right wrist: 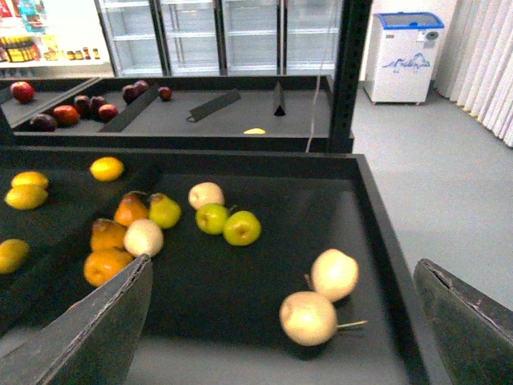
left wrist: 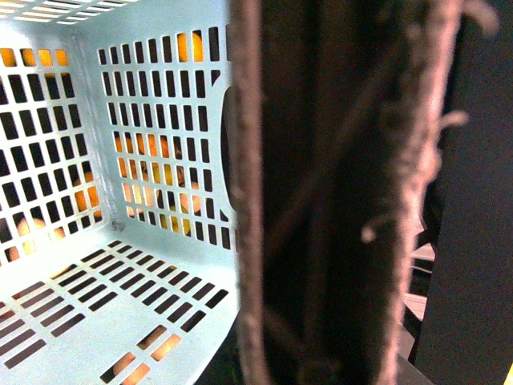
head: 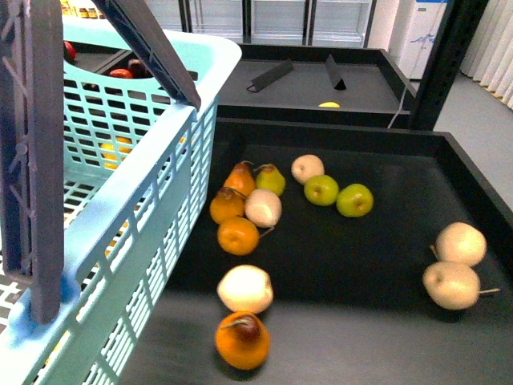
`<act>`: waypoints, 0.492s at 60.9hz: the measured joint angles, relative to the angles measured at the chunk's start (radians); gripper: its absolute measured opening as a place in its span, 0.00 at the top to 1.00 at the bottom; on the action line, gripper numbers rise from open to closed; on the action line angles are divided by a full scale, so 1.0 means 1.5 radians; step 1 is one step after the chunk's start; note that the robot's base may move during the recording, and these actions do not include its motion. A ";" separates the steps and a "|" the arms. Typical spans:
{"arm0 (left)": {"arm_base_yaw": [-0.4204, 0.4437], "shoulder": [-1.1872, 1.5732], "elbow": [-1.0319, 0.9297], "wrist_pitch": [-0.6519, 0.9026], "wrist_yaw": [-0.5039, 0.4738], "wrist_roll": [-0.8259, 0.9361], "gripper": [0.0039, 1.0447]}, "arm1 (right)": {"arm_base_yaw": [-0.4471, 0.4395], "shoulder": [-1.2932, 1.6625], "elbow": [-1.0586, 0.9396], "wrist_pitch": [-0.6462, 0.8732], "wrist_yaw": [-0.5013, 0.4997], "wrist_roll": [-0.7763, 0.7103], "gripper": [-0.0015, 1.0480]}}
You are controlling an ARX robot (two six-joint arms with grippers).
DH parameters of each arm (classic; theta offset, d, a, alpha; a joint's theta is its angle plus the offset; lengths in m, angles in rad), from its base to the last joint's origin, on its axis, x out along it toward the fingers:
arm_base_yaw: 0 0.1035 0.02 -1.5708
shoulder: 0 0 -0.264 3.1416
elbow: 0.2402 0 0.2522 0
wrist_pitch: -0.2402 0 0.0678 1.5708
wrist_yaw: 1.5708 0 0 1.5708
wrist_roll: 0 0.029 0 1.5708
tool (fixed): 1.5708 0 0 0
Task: Pick lemon and mango into basket
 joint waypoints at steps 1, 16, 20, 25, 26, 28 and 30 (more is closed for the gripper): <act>0.000 0.000 0.000 0.000 0.000 0.000 0.95 | 0.000 0.000 0.000 -0.001 0.003 0.000 0.08; 0.000 0.000 0.000 0.000 0.000 0.000 0.95 | 0.000 0.000 0.000 0.000 0.003 0.000 0.08; 0.000 0.000 0.000 0.000 0.001 0.000 0.95 | 0.000 0.000 0.000 0.000 0.002 0.000 0.08; 0.000 0.000 0.000 0.000 0.001 0.000 0.95 | 0.000 0.000 0.000 0.000 0.003 0.000 0.08; 0.000 0.000 0.000 0.000 0.000 0.000 0.95 | 0.000 0.000 0.000 0.000 0.003 0.000 0.08; 0.000 0.000 0.000 0.000 0.000 0.000 0.95 | 0.000 0.000 0.000 0.000 0.003 0.000 0.08; 0.000 0.000 0.000 0.000 -0.001 0.000 0.95 | 0.000 0.000 0.000 0.000 0.002 0.000 0.08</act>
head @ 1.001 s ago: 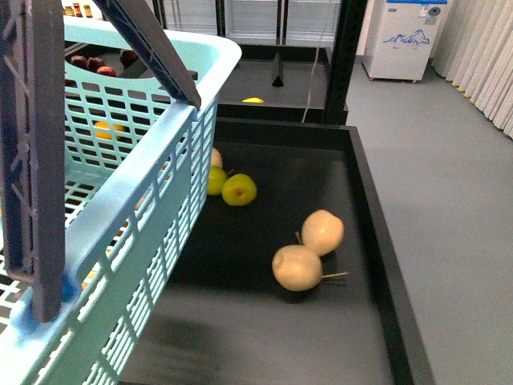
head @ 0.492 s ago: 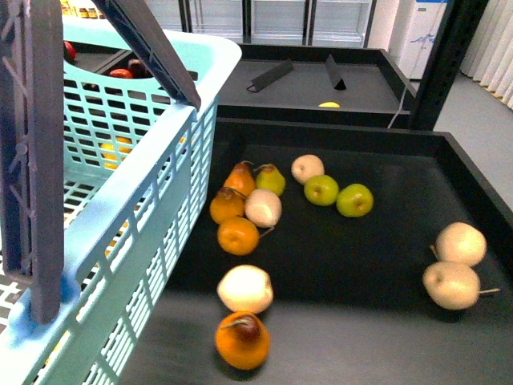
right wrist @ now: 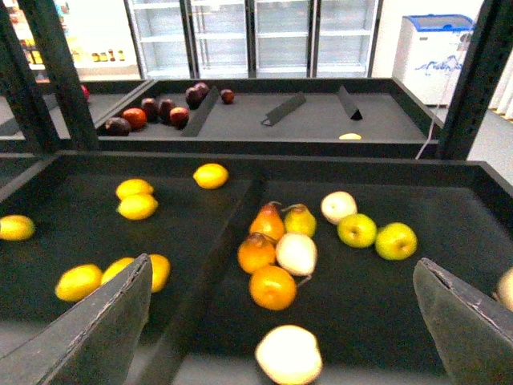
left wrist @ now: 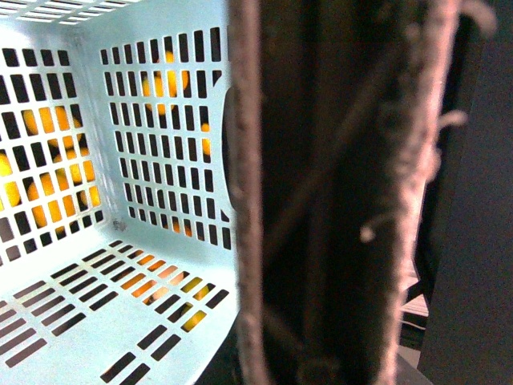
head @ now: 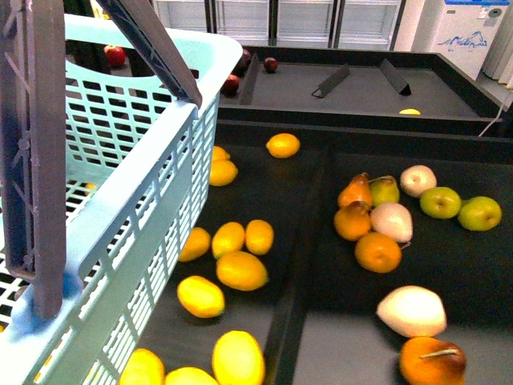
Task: Pick lemon and mango into basket
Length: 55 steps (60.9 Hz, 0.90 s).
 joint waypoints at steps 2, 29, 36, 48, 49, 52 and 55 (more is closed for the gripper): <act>0.000 0.000 0.000 0.000 0.000 0.000 0.95 | 0.000 0.000 0.000 0.000 0.002 0.000 0.08; 0.000 0.001 0.000 0.000 -0.001 0.000 0.95 | -0.001 0.000 0.000 0.000 0.001 0.000 0.08; 0.000 0.002 0.000 0.000 0.002 0.000 0.95 | -0.001 0.002 0.000 0.000 0.001 0.000 0.08; 0.000 0.001 0.000 0.000 0.000 0.000 0.95 | -0.001 0.000 0.000 0.001 0.000 0.000 0.08; 0.000 0.001 0.000 0.000 0.000 0.000 0.95 | -0.001 0.000 0.000 0.001 0.001 -0.001 0.08; 0.000 0.000 0.000 0.000 0.002 -0.001 0.95 | -0.001 0.000 0.000 0.000 0.001 0.000 0.08; 0.000 0.001 0.000 0.000 0.002 -0.001 0.95 | 0.000 0.001 0.000 0.000 0.000 0.000 0.08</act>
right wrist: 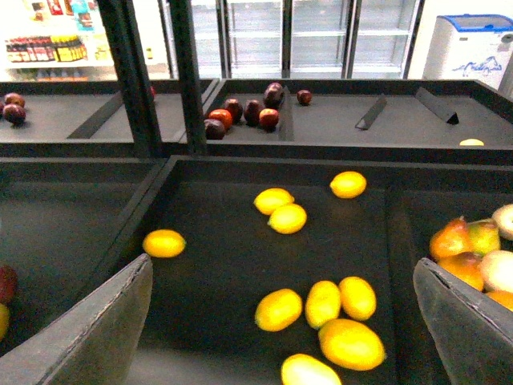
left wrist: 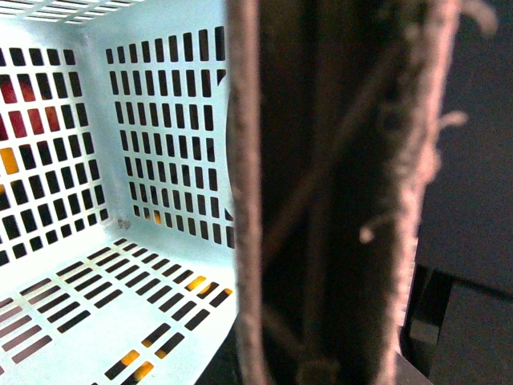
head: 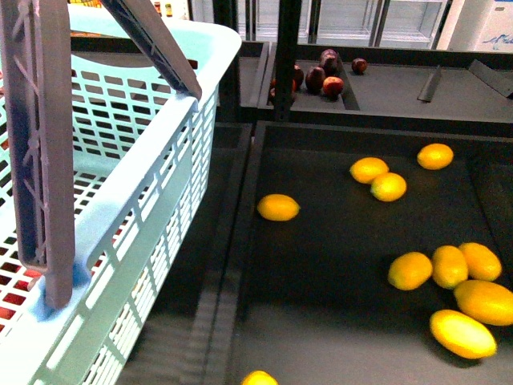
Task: Pick lemon and mango into basket
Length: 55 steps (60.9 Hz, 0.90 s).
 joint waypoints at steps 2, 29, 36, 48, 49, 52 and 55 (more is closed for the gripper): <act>0.000 0.000 0.000 0.000 0.000 0.000 0.95 | 0.000 0.000 0.000 0.000 -0.002 0.000 0.08; 0.008 -0.001 0.000 0.000 -0.022 0.005 0.95 | -0.001 -0.001 0.000 0.000 -0.006 0.000 0.08; 0.006 -0.001 0.000 0.000 -0.019 0.016 0.95 | -0.001 -0.001 0.000 0.000 -0.003 0.000 0.08; 0.001 -0.001 0.000 0.000 0.004 0.000 0.95 | -0.001 -0.001 0.000 0.000 -0.003 0.000 0.08; 0.001 -0.001 0.000 0.000 0.003 0.000 0.95 | -0.001 -0.001 0.000 0.000 -0.003 0.000 0.08; 0.001 0.001 0.002 -0.004 -0.003 0.011 0.95 | -0.001 -0.001 0.000 0.000 -0.001 0.000 0.08; -0.005 0.020 0.035 -0.078 -0.005 0.045 0.95 | -0.001 -0.001 0.000 0.000 -0.001 0.000 0.08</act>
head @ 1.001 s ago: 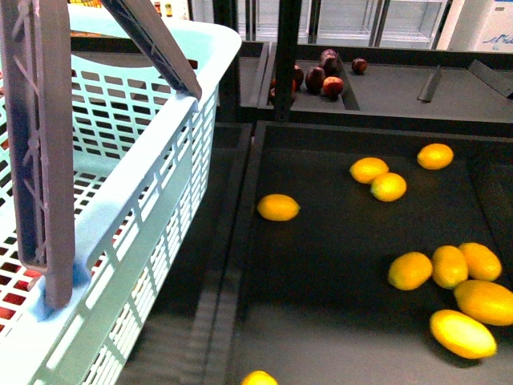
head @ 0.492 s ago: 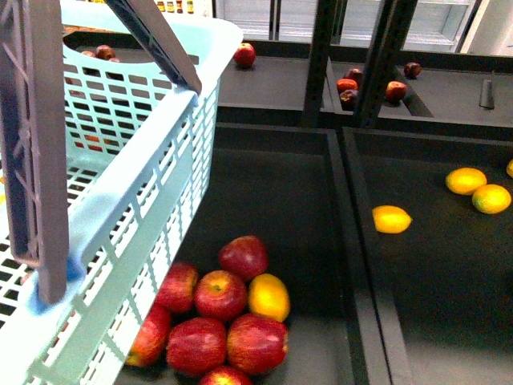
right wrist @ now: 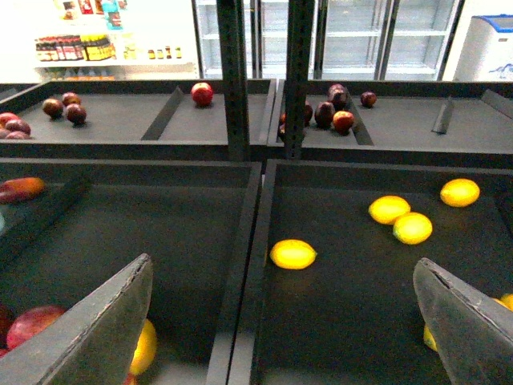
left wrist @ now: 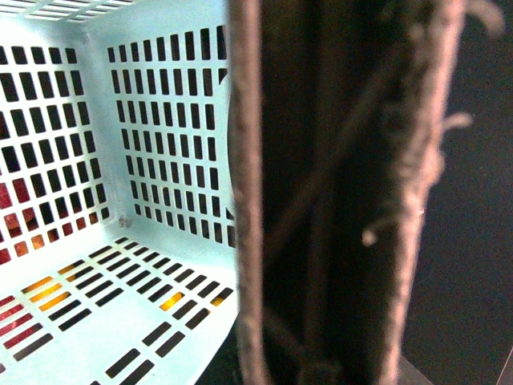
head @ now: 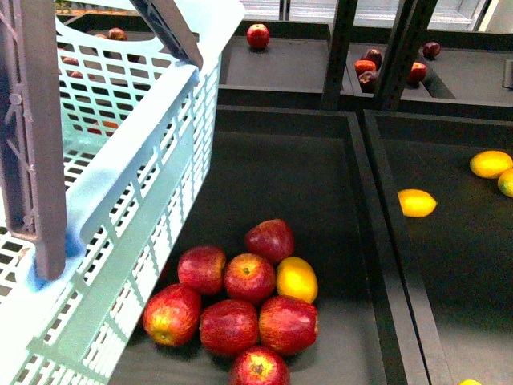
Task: Pick lemon and mango into basket
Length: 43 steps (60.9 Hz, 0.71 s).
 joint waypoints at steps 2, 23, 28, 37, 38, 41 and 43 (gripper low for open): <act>-0.007 0.033 0.046 -0.075 0.004 0.065 0.95 | 0.000 0.000 0.000 0.000 0.000 0.000 0.08; -0.109 0.360 0.335 -0.091 0.016 0.337 0.96 | 0.000 0.000 0.000 0.000 0.000 0.000 0.08; -0.139 0.412 0.402 -0.093 0.034 0.333 0.96 | 0.000 0.000 0.000 0.000 0.000 0.000 0.08; -0.194 0.487 0.504 -0.098 0.062 0.325 0.96 | 0.000 0.000 0.000 0.000 0.000 0.000 0.08; -0.202 0.496 0.515 -0.099 0.064 0.324 0.96 | 0.000 0.000 0.000 0.000 0.000 0.000 0.08; -0.221 0.517 0.539 -0.100 0.067 0.323 0.96 | 0.000 0.000 0.000 0.000 0.000 0.000 0.08; -0.231 0.529 0.551 -0.100 0.069 0.322 0.96 | 0.000 0.000 0.000 0.000 0.000 0.000 0.08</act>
